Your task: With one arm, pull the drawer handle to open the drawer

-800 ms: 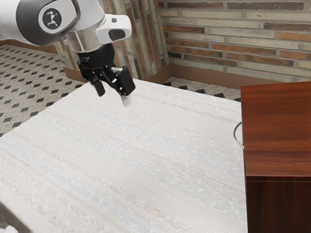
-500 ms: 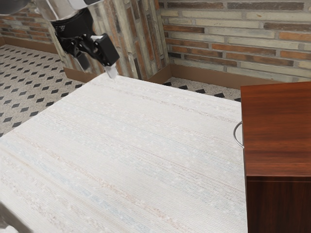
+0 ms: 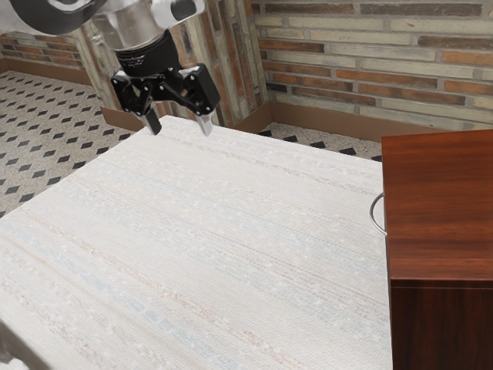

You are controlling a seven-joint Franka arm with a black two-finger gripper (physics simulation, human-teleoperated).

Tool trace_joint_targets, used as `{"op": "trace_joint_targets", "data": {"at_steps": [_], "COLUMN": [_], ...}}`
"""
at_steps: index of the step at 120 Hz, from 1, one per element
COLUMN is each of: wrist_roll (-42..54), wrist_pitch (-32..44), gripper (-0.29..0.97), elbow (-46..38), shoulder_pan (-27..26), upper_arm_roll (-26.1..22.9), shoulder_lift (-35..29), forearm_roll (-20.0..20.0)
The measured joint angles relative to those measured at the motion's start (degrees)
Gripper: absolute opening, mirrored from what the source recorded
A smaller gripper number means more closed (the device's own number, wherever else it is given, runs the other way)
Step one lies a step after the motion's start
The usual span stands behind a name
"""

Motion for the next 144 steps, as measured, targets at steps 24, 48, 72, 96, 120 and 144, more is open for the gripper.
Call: {"op": "trace_joint_targets", "data": {"at_steps": [24, 48, 72, 96, 120, 144], "wrist_roll": [-4.5, -7.8, -10.0, -11.6, -12.6, -13.4], "wrist_pitch": [2.5, 10.6, 18.1, 23.2, 27.0, 30.2], "gripper": [0.68, 0.68, 0.68, 0.68, 0.68, 0.68], "elbow": [-0.7, -5.0, -7.2, -9.6, -10.7, -13.2], "shoulder_pan": [0.6, 0.0, -1.3, -2.6, -4.1, -4.7], "upper_arm_roll": [0.2, -0.1, -0.2, -0.2, -0.3, -0.4], "shoulder_lift": [5.5, 6.8, 9.1, 10.0, 10.1, 9.8], "forearm_roll": [0.0, -5.1, -11.9, -14.7, -16.0, -16.4]}}
